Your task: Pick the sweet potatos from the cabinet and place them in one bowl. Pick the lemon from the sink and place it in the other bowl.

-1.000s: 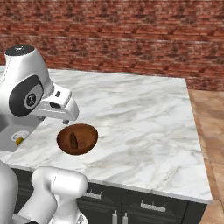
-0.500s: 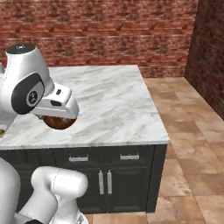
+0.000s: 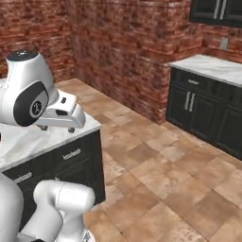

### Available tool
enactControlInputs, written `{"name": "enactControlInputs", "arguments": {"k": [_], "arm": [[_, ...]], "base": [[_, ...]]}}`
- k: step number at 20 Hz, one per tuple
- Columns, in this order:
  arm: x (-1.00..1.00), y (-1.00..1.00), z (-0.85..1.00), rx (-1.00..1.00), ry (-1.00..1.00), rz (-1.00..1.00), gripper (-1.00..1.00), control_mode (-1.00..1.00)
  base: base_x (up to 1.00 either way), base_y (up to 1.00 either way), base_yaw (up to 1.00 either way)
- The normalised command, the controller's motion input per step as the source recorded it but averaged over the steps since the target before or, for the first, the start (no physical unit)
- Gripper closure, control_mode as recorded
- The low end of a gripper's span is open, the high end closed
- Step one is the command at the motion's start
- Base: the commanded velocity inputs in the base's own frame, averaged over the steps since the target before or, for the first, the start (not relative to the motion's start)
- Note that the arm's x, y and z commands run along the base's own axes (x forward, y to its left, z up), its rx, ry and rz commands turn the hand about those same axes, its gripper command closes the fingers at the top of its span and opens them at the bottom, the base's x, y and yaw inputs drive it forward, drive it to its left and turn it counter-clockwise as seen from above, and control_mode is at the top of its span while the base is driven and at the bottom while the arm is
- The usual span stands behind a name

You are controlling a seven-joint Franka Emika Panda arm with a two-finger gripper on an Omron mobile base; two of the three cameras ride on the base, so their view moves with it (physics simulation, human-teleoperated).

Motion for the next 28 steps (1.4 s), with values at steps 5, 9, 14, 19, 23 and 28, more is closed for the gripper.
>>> {"name": "enactControlInputs", "arguments": {"k": [5, 9, 14, 19, 23, 28], "arm": [[0.00, 0.00, 0.00, 0.00, 0.00, 0.00, -1.00, 1.00], [0.00, 0.00, 0.00, 0.00, 0.00, 0.00, -1.00, 1.00], [0.00, 0.00, 0.00, 0.00, 0.00, 0.00, -1.00, 1.00], [0.00, 0.00, 0.00, 0.00, 0.00, 0.00, -1.00, 1.00], [0.00, 0.00, 0.00, 0.00, 0.00, 0.00, -1.00, 1.00], [0.00, 0.00, 0.00, 0.00, 0.00, 0.00, -1.00, 1.00]], "base": [[0.00, 0.00, -1.00], [0.00, 0.00, -1.00], [0.00, 0.00, -1.00], [0.00, 0.00, -0.99], [0.00, 0.00, -0.95], [0.21, 0.18, -0.83]]}}
